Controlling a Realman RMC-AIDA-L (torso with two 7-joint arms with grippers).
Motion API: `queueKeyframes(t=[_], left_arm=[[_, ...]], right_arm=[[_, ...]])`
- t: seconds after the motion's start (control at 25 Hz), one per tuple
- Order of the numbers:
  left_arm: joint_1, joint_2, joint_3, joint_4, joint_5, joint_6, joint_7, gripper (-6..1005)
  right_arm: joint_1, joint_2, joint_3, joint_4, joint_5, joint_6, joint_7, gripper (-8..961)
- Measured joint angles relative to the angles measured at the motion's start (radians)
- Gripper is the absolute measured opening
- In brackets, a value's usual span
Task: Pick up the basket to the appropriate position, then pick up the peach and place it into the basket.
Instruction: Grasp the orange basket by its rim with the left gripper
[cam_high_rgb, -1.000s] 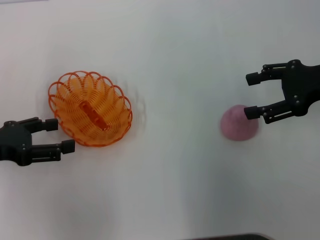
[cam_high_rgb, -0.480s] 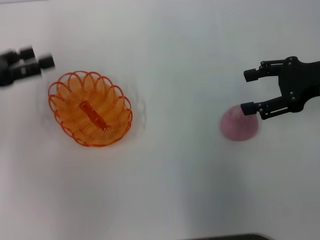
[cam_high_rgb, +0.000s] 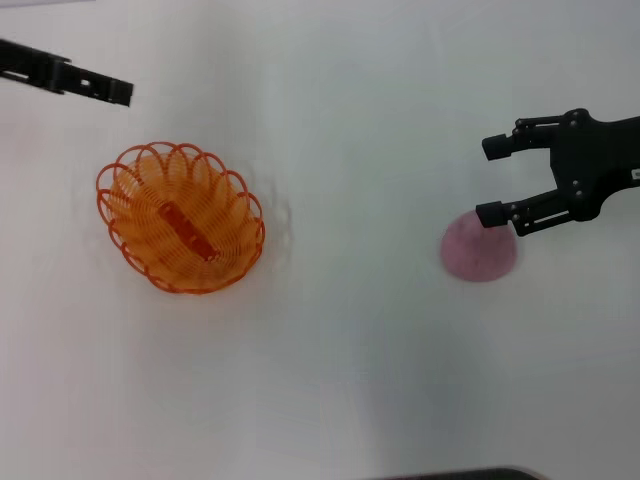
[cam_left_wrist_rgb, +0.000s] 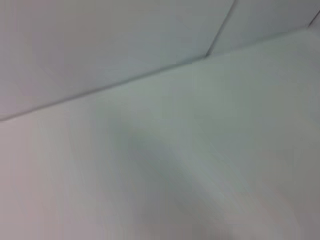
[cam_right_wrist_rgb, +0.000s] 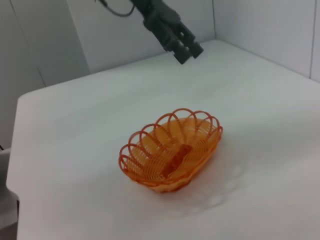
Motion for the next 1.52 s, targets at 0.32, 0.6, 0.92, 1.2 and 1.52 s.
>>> queueKeyframes(t=[0.32,0.6,0.92,1.2,1.52], left_arm=[[-0.184,-0.035,0.117,-0.149,0.318,-0.102,-0.111,876],[-0.219,-0.046,0.206,-0.374,0.359,-0.282,-0.111,868],[-0.217,-0.055,0.242,-0.439,0.360,-0.333,-0.115,859],[-0.213,-0.056,0.226,-0.427,0.360,-0.330,-0.117,851],[-0.218,-0.056,0.227,-0.427,0.357,-0.321,-0.117,512]], right_arm=[[0.008,0.005,-0.015,0.000,0.000,0.006,0.000,917],[0.016,0.014,-0.016,0.000,-0.009,0.014,-0.001,916],[0.034,0.015,-0.020,0.000,-0.010,0.029,-0.001,915],[0.038,0.021,-0.051,0.000,-0.011,0.059,-0.001,914],[0.039,0.025,-0.056,0.000,-0.011,0.074,-0.001,912]])
